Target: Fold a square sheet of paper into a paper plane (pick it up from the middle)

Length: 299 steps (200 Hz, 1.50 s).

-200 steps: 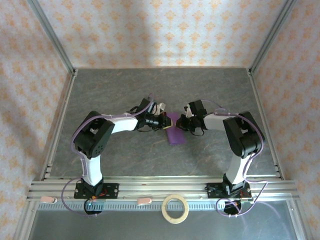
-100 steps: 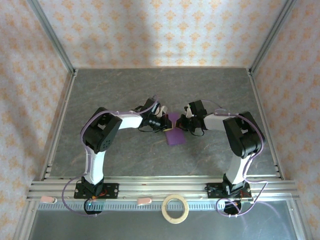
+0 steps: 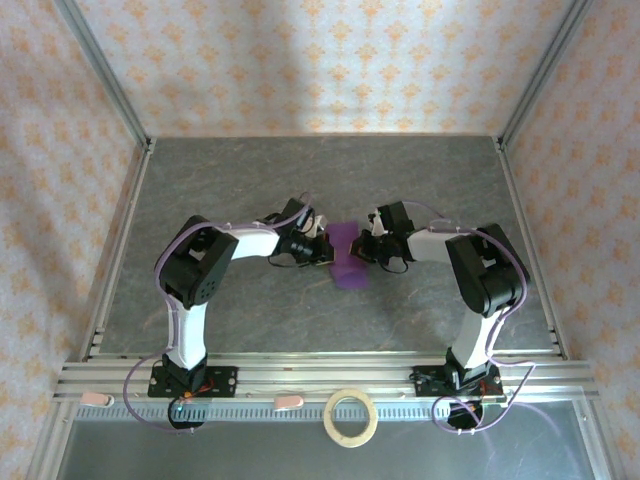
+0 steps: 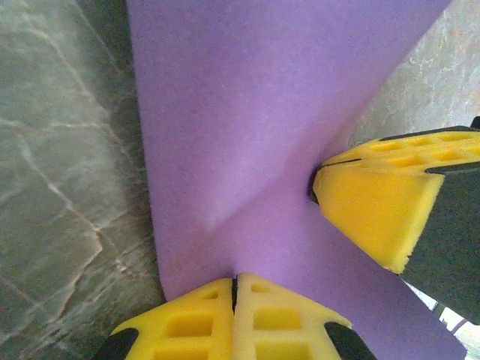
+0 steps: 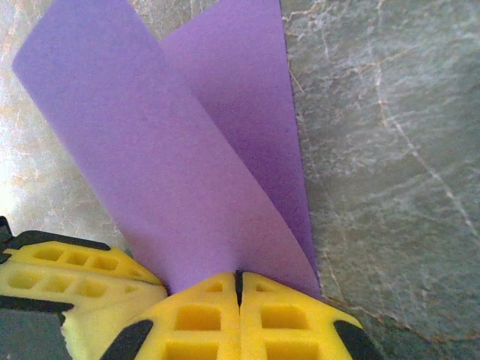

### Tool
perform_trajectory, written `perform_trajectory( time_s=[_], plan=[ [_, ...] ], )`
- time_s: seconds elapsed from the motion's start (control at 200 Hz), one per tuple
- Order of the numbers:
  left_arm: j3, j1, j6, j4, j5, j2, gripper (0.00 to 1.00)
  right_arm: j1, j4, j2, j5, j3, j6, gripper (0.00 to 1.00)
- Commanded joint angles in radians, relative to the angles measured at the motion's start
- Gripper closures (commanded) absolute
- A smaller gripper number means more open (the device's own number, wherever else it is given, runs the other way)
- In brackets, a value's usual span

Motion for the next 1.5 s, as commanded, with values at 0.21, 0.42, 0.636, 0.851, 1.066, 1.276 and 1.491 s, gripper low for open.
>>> perform_trajectory(
  time_s=[0.21,0.42,0.636,0.851,1.066,1.276,1.491],
  plan=[
    [0.103,0.034,0.029,-0.057,0.009,0.033,1.0,-0.003,-0.148,0.045,0.106,-0.06,0.008,1.0],
    [0.068,0.069,0.059,-0.071,-0.023,0.078,1.0,-0.003,-0.143,0.041,0.108,-0.072,0.01,1.0],
    [0.114,0.082,0.11,-0.146,-0.073,0.09,1.0,-0.003,-0.131,0.038,0.11,-0.086,0.015,1.0],
    [0.154,0.077,0.096,-0.105,0.06,0.016,1.0,-0.003,-0.122,0.03,0.11,-0.093,0.021,1.0],
    [0.197,0.075,0.116,-0.108,0.109,0.075,1.0,-0.003,-0.12,0.037,0.105,-0.085,0.023,1.0],
    [0.238,0.086,0.146,-0.135,0.035,0.159,1.0,-0.003,-0.116,0.038,0.105,-0.085,0.025,1.0],
    [0.218,0.126,0.123,-0.085,-0.031,0.181,1.0,-0.003,-0.103,0.029,0.105,-0.099,0.033,1.0]
  ],
)
